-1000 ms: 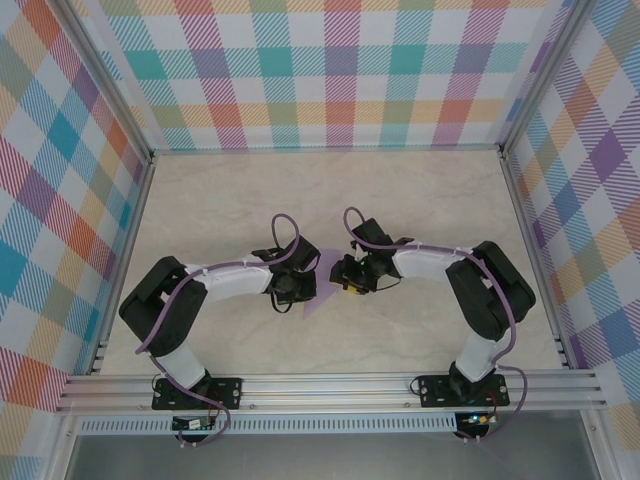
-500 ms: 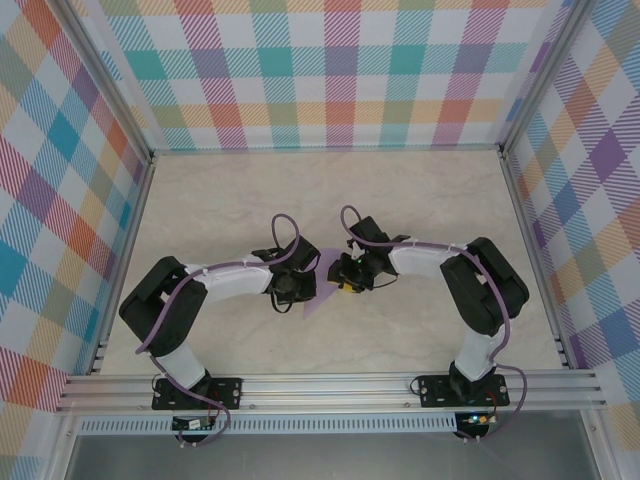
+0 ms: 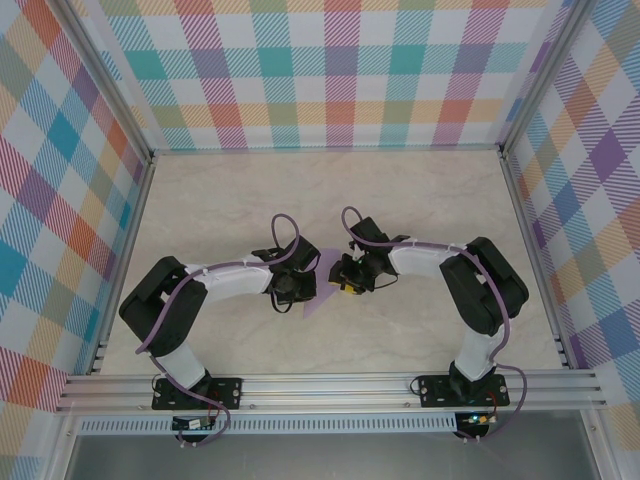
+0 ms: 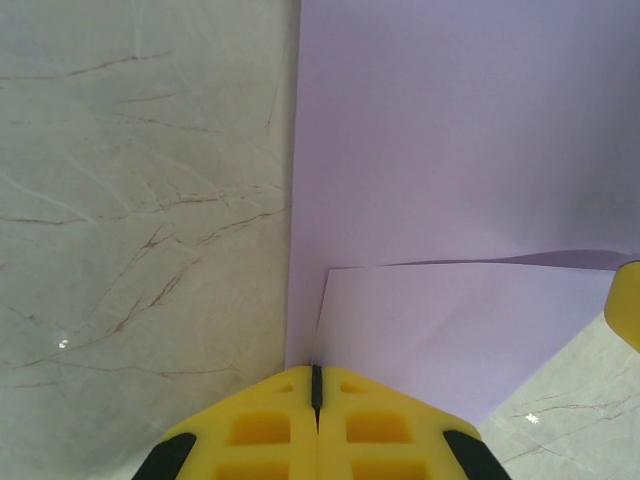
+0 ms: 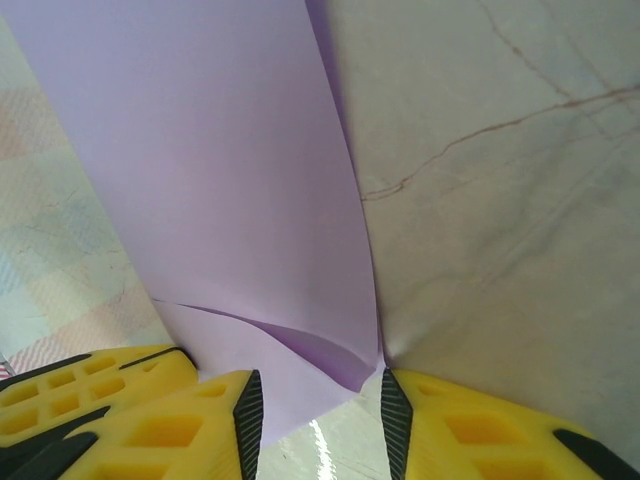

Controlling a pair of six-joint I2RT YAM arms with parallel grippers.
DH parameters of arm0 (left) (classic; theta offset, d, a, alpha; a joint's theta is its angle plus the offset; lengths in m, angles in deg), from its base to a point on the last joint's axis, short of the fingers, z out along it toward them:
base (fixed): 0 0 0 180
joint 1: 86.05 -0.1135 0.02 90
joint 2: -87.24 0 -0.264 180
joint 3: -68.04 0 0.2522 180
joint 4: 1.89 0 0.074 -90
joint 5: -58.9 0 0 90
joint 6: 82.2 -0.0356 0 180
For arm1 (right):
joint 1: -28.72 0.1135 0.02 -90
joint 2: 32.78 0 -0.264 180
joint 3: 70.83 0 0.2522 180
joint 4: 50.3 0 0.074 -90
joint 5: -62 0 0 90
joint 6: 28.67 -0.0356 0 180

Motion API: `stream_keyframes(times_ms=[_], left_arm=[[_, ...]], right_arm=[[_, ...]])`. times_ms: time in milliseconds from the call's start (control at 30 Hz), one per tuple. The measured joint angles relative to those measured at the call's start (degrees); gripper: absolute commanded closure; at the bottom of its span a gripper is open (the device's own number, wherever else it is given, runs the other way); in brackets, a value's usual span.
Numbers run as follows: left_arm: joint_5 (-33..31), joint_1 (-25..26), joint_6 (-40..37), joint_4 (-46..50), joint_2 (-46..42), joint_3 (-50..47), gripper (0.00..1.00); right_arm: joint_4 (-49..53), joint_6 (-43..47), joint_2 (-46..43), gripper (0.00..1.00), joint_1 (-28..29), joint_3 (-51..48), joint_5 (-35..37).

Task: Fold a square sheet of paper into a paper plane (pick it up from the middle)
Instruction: Fourth fold the wing at the center of the table.

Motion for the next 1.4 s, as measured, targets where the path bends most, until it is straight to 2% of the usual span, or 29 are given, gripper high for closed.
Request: stream_keyframes(times_ms=[133, 567, 733, 833, 1033, 1133, 1233, 1400], left_arm=[[0.0, 0.0, 0.02, -0.02, 0.0, 0.0, 1.0], [0.04, -0.2, 0.0, 0.0, 0.0, 0.0, 1.0], [0.11, -0.72, -0.15, 0.2, -0.24, 0.0, 0.98], [0.0, -1.29, -0.48, 1.42, -1.36, 0.0, 0.91], [-0.79, -2.21, -1.97, 3.32, -7.02, 0.0, 0.61], [-1.14, -2.32, -3.08, 3.39, -11.37, -0.24, 0.5], [-1.07, -2.38, -4.48, 3.21, -16.04, -0.9, 0.41], [-0.94, -2.4, -7.13, 3.23, -21.77, -1.42, 0.32]], right_arm=[[-0.74, -0.87, 0.02, 0.71, 0.0, -0.02, -0.79], [-7.82, -2.82, 0.46, 0.77, 0.0, -1.2, -7.3], [-8.0, -2.78, 1.84, 0.89, 0.0, -1.2, -8.13], [-7.45, -2.86, 1.92, 0.94, 0.0, -1.18, -7.67], [-3.45, -3.06, 0.98, 1.0, 0.11, -0.9, -3.21], [0.33, -4.15, -1.75, 1.0, 0.74, -0.2, 0.63], [4.11, -6.03, -5.2, 1.0, 2.03, 1.31, 4.83], [9.97, -8.79, -11.58, 1.0, 4.13, 3.89, 11.5]])
